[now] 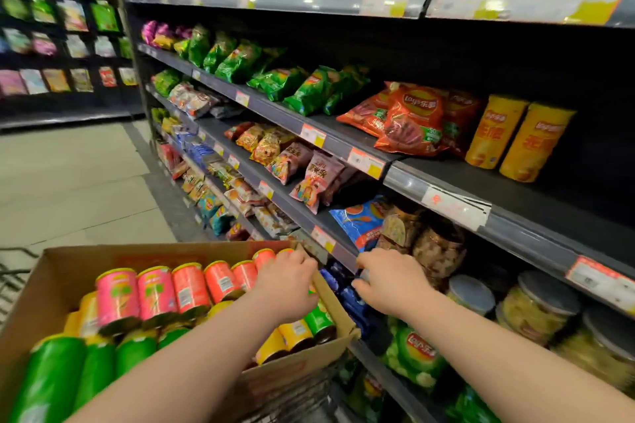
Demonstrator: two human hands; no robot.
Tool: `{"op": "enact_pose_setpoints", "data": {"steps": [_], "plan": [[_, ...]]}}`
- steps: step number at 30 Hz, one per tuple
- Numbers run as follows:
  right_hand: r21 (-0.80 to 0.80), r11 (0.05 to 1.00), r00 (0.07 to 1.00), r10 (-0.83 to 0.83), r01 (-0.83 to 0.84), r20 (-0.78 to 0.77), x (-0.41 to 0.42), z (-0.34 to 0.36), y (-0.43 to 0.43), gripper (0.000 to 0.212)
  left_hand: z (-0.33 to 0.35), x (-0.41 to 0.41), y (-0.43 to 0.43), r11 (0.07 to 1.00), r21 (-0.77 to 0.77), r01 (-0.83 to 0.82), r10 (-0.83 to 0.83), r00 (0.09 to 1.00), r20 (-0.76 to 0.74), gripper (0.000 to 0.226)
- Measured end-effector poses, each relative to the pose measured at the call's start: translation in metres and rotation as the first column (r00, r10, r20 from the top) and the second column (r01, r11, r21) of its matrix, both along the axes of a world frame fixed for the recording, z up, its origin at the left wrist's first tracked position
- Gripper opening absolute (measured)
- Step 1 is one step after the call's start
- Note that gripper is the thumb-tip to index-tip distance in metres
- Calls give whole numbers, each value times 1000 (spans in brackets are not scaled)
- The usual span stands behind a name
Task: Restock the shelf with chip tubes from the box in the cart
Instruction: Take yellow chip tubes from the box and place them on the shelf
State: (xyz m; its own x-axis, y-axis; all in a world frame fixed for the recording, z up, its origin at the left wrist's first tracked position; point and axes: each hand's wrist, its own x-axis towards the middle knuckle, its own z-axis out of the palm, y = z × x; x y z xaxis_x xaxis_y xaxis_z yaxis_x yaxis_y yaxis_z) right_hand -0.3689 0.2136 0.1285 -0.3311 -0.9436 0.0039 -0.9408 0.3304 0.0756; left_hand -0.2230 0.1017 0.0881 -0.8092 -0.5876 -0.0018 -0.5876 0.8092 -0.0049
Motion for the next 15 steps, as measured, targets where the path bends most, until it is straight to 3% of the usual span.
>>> {"op": "enact_pose_setpoints", "data": {"steps": [15], "plan": [[161,982,994,95,-103,58,115,-63,-39,36,-52,156,-2,962,102,-253,242,964,113,54]]}}
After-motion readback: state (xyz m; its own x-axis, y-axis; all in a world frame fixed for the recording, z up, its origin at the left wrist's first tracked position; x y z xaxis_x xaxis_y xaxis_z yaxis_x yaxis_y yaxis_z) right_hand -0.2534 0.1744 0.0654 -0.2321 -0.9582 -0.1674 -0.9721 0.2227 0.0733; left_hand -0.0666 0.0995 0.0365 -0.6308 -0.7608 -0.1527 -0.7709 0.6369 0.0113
